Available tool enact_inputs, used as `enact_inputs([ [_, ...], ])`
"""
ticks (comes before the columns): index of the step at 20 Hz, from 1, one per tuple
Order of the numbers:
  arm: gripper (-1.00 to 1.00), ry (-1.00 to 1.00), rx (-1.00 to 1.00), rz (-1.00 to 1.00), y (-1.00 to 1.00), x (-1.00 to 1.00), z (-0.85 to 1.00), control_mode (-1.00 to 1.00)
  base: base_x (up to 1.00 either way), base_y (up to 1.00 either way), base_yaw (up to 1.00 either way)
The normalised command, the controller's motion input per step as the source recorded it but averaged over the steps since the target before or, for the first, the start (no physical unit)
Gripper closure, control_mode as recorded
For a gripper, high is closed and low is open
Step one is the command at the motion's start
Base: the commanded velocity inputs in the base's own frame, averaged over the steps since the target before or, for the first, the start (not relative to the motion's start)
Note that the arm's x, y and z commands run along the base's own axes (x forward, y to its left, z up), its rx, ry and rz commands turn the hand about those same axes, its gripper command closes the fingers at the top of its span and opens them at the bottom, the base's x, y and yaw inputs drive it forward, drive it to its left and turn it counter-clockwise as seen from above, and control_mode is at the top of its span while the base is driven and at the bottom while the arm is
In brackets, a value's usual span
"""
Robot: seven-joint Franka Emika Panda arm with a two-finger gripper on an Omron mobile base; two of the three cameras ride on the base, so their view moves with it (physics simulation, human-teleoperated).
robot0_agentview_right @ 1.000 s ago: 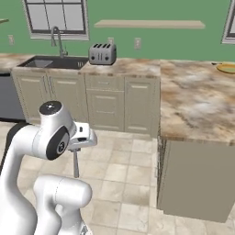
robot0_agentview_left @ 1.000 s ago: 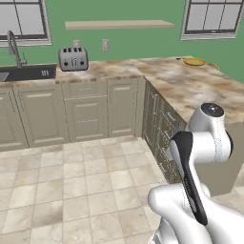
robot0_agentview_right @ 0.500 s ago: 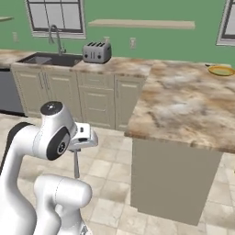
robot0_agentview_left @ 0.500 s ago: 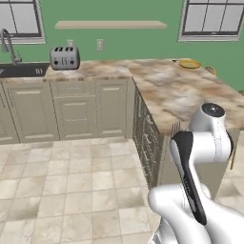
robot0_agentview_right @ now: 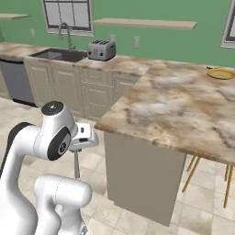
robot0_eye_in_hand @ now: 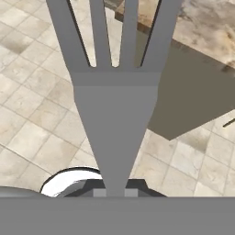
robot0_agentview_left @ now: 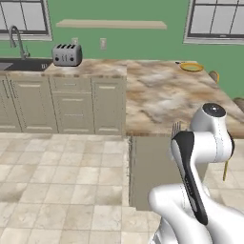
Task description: Take the fork and place it on the left side of the plate. Then take the spoon and place it on the right side of the plate. Make sure they're directly next to the plate.
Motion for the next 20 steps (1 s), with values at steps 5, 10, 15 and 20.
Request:
enact_inputs([
  [5,1.00,0.00,0.00,0.00,0.00,0.00,0.00,1.00,0.00,-1.00,0.33],
  [10,1.00,0.00,0.00,0.00,0.00,0.00,0.00,1.00,0.00,-1.00,0.29],
  [15,1.00,0.00,0.00,0.00,0.00,0.00,0.00,1.00,0.00,-1.00,0.25],
  [20,1.00,0.00,0.00,0.00,0.00,0.00,0.00,1.00,0.00,-1.00,0.22],
])
